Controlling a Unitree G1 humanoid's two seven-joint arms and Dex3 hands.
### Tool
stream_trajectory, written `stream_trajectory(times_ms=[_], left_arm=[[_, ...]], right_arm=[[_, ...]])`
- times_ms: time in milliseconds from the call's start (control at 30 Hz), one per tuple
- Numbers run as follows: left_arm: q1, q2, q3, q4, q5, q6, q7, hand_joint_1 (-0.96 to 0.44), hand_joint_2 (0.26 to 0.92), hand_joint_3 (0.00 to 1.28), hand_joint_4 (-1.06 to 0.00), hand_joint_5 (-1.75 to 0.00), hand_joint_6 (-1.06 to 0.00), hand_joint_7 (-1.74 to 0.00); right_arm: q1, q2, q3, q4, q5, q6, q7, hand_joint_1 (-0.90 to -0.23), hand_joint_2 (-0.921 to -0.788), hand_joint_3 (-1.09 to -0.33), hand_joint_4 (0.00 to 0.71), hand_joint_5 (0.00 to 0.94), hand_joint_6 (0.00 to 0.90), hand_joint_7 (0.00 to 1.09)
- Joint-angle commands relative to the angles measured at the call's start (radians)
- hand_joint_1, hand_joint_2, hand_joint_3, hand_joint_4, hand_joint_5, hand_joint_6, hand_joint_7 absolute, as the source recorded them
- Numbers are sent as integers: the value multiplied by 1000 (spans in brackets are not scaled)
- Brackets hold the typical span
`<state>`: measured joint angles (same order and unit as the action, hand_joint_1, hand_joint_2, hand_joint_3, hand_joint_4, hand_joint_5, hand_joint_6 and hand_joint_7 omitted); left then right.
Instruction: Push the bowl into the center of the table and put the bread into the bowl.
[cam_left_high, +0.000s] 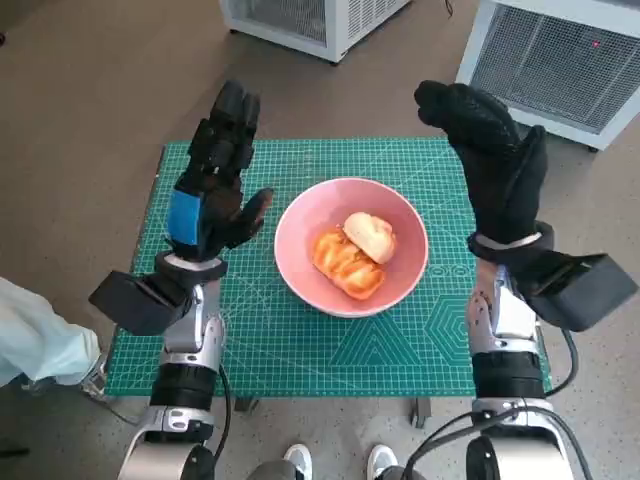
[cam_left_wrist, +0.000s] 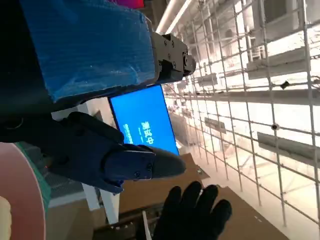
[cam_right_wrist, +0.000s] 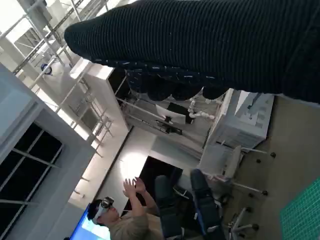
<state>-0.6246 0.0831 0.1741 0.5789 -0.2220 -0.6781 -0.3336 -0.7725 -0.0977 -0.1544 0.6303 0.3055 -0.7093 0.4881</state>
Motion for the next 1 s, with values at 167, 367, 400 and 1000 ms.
stream_trajectory(times_ms=[167, 367, 400, 1000], left_arm=[[10, 18, -25, -30, 64, -18, 29, -742, 921, 404, -111, -3, -138, -11], [13, 29, -35, -39, 95, -32, 45, -742, 921, 405, -99, 0, -128, -5], [12, 30, -36, -37, 98, -35, 47, -742, 921, 404, -98, 0, -126, -4], [17, 45, -66, -37, 161, -72, 103, -716, 921, 357, -3, 1, -54, 0]], right_arm=[[8, -8, 1, 5, -16, 19, -15, -690, -921, -775, 200, 0, 78, 501], [6, -9, -1, 3, -17, 21, -28, -687, -921, -774, 205, 3, 80, 502], [6, -9, -2, 3, -17, 21, -31, -687, -921, -774, 207, 3, 81, 502], [24, 4, 4, -20, -27, 22, -65, -688, -921, -771, 229, 10, 101, 504]])
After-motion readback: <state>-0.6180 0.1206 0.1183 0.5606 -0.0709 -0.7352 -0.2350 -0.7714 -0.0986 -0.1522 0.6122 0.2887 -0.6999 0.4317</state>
